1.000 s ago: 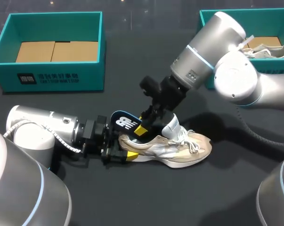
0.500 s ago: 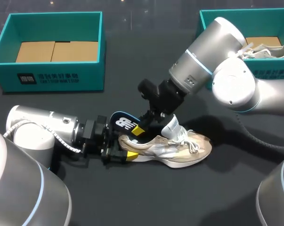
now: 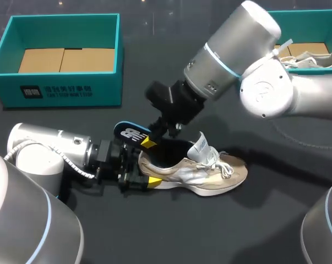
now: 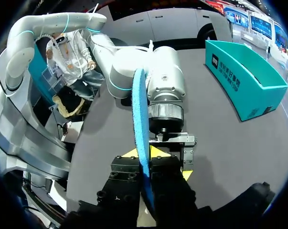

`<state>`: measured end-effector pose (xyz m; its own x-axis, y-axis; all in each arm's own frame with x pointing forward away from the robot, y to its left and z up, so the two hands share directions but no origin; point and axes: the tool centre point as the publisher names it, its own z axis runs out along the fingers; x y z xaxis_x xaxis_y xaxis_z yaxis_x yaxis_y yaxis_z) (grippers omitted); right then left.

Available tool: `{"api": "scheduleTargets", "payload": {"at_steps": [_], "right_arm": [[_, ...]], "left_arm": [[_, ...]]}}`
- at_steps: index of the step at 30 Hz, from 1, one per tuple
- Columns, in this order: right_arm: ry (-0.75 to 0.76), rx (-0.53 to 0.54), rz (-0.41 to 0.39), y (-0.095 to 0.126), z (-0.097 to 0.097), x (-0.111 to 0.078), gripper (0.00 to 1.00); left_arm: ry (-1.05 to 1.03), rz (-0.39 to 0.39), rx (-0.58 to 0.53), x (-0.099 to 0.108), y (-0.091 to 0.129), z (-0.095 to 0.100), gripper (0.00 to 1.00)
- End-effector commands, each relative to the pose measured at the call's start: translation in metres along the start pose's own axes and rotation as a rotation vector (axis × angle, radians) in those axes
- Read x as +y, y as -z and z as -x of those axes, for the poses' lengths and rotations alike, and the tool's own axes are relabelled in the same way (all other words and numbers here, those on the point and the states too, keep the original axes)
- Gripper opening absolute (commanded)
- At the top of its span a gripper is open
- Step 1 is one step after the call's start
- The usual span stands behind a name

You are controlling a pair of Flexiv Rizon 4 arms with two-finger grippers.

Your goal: Take the shoe out of the shoebox, open the shoe tongue, remove and reinsert the insole, then place the shoe into the shoebox

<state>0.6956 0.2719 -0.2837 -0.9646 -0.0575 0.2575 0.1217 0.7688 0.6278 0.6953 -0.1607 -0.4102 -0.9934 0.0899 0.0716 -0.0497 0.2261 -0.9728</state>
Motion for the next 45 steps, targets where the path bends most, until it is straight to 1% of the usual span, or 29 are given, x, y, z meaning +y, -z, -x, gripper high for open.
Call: {"api": "scheduleTargets", "payload": {"at_steps": [1,7,8,12,13,15,16,31,34,35,37,38,39,40,45], "right_arm": [[-0.001,-0.002,-0.015,0.001,0.0,0.002,0.0],[-0.001,-0.002,-0.015,0.001,0.0,0.002,0.0],[0.043,-0.03,0.019,0.007,-0.003,0.01,0.0],[0.161,-0.104,0.083,0.043,-0.016,0.036,0.0],[0.191,-0.119,0.122,0.054,-0.021,0.042,0.0],[0.136,-0.093,0.194,0.075,-0.027,0.051,0.0],[0.158,-0.107,0.25,0.085,-0.032,0.056,0.0],[0.158,-0.107,0.25,0.085,-0.032,0.056,0.0],[0.268,-0.187,0.339,0.12,-0.055,0.066,0.0],[0.262,-0.191,0.381,0.131,-0.061,0.068,0.0],[0.273,-0.199,0.489,0.15,-0.074,0.07,0.0],[0.238,-0.193,0.556,0.158,-0.078,0.068,0.0],[0.276,-0.2,0.622,0.165,-0.084,0.067,0.0],[0.312,-0.201,0.651,0.172,-0.09,0.067,0.0],[0.312,-0.201,0.651,0.172,-0.09,0.067,0.0]], "left_arm": [[0.0,0.0,0.0,0.002,0.0,0.0,0.0],[0.0,0.0,0.0,0.002,0.0,0.0,0.0],[0.0,0.0,0.0,0.002,0.0,0.0,0.0],[0.0,0.0,0.0,0.002,0.0,0.0,0.0],[0.0,0.0,0.0,0.002,0.0,0.0,0.0],[0.0,0.0,0.0,0.002,0.0,0.0,0.0],[0.0,0.0,0.0,0.002,0.0,0.0,0.0],[0.0,0.0,0.0,0.002,0.0,0.0,0.0],[0.0,0.0,0.0,0.002,0.0,0.0,0.0],[0.0,0.0,0.0,0.002,0.0,0.0,0.0],[0.0,0.0,0.0,0.002,0.0,0.0,0.0],[0.0,0.0,0.0,0.002,0.0,0.0,0.0],[0.0,0.0,0.0,0.002,0.0,0.0,0.0],[0.0,0.0,0.0,0.002,0.0,0.0,0.0],[0.0,0.0,0.0,0.002,0.0,0.0,0.0]]}}
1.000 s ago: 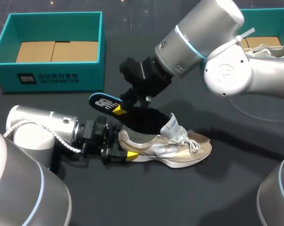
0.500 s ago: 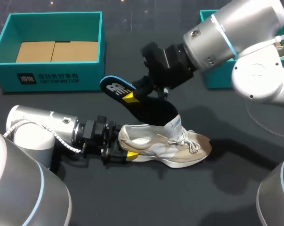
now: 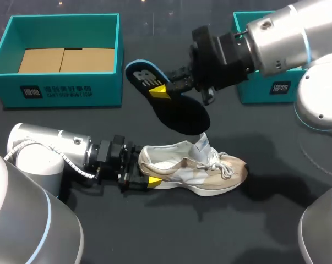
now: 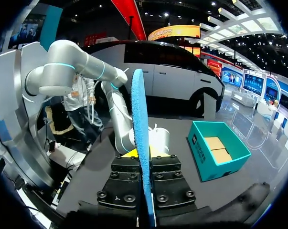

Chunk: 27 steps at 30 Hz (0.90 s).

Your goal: Take the shoe out of the shoebox, open the shoe tongue, remove and reinsert the insole, then place the shoe into the shoebox

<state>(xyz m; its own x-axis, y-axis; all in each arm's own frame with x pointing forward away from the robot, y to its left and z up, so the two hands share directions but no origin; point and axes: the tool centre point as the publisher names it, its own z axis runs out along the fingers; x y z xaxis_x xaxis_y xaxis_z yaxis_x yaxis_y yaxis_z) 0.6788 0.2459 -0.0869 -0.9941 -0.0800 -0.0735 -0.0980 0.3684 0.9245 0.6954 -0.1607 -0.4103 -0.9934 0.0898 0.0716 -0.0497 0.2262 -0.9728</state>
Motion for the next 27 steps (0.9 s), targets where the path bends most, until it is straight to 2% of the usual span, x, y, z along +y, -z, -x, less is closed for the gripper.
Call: {"api": "scheduleTargets", "payload": {"at_steps": [1,10,12,15,16,17,27], "right_arm": [[0.019,-0.041,0.175,0.031,-0.025,-0.016,0.0],[0.019,-0.041,0.175,0.031,-0.025,-0.016,0.0],[-0.025,-0.012,0.181,0.043,-0.03,-0.001,0.0],[-0.211,-0.027,0.307,0.062,-0.037,0.008,0.0],[-0.227,-0.03,0.307,0.067,-0.041,0.011,0.0],[-0.22,-0.051,0.274,0.071,-0.045,0.016,0.0],[-0.22,-0.051,0.274,0.071,-0.045,0.016,0.0]], "left_arm": [[0.0,0.0,0.0,0.002,0.0,0.0,0.0],[0.0,0.0,0.0,0.002,0.0,0.0,0.0],[0.0,0.0,0.0,0.002,0.0,0.0,0.0],[0.0,0.0,0.0,0.002,0.0,0.0,0.0],[0.0,0.0,0.0,0.002,0.0,0.0,0.0],[0.0,0.0,0.0,0.002,0.0,0.0,0.0],[0.0,0.0,0.0,0.002,0.0,0.0,0.0]]}}
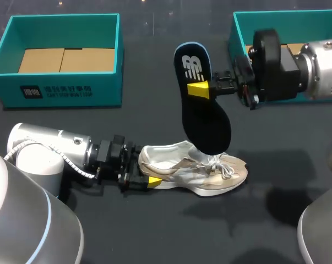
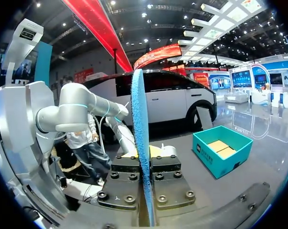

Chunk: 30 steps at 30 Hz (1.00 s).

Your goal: Take the shoe out of the shoebox, open the shoe tongue, remove and reinsert the insole, then place the shoe into the shoebox

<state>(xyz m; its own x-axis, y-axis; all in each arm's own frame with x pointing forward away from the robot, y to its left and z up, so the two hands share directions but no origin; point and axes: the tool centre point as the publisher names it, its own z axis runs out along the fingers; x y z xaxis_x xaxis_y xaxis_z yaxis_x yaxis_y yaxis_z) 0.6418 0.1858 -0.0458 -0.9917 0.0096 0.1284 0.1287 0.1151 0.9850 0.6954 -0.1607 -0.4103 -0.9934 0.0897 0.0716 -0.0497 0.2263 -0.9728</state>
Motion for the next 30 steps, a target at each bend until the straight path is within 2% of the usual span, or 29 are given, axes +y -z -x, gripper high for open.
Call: {"api": "scheduleTargets", "payload": {"at_steps": [1,4,6,14,26,30], "right_arm": [[0.001,-0.013,0.006,0.003,-0.006,-0.004,0.0],[-0.008,-0.023,0.014,0.007,-0.008,-0.003,0.0],[-0.015,-0.027,0.065,0.013,-0.015,-0.002,0.0],[-0.171,-0.074,0.086,0.025,-0.039,-0.016,0.0],[-0.171,-0.074,0.086,0.025,-0.039,-0.016,0.0],[-0.157,-0.089,0.095,0.027,-0.048,-0.016,0.0]], "left_arm": [[0.0,0.0,0.0,0.002,0.0,0.0,0.0],[0.0,0.0,0.0,0.002,0.0,0.0,0.0],[0.0,0.0,0.0,0.002,0.0,0.0,0.0],[0.0,0.0,0.0,0.002,0.0,0.0,0.0],[0.0,0.0,0.0,0.002,0.0,0.0,0.0],[0.0,0.0,0.0,0.002,0.0,0.0,0.0]]}}
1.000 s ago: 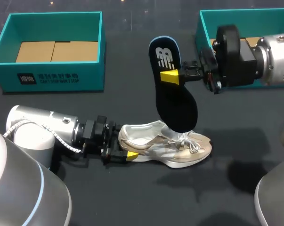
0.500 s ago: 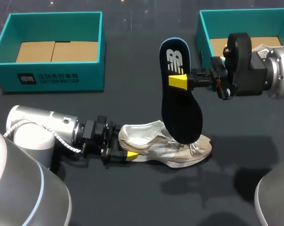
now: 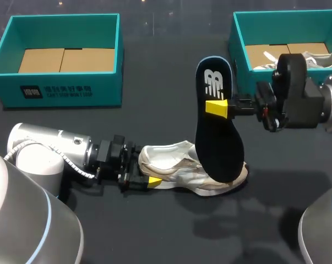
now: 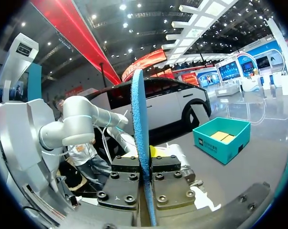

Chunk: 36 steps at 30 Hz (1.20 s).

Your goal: Take the shoe out of the shoebox, open the shoe tongue, remove and reinsert the insole, then place the shoe into the shoebox

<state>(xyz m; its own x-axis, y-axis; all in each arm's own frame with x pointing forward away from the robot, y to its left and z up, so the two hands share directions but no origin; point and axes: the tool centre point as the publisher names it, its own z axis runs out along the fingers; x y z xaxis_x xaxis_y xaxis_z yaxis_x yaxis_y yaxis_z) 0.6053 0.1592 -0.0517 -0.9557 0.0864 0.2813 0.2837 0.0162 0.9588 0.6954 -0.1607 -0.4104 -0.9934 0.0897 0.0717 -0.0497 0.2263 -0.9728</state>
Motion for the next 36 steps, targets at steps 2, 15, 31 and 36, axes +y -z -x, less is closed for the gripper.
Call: {"api": "scheduleTargets", "payload": {"at_steps": [2,15,31,36], "right_arm": [[0.006,-0.03,-0.001,0.004,-0.017,-0.005,0.0],[-0.044,-0.031,0.023,0.014,-0.034,-0.014,0.0],[-0.044,-0.031,0.023,0.014,-0.034,-0.014,0.0],[-0.044,-0.031,0.023,0.014,-0.034,-0.014,0.0]], "left_arm": [[0.0,0.0,0.0,0.002,0.0,0.0,0.0],[0.0,0.0,0.0,0.002,0.0,0.0,0.0],[-0.001,0.003,0.006,-0.004,0.003,-0.004,1.0],[-0.009,0.023,0.011,-0.008,0.01,-0.006,1.0]]}}
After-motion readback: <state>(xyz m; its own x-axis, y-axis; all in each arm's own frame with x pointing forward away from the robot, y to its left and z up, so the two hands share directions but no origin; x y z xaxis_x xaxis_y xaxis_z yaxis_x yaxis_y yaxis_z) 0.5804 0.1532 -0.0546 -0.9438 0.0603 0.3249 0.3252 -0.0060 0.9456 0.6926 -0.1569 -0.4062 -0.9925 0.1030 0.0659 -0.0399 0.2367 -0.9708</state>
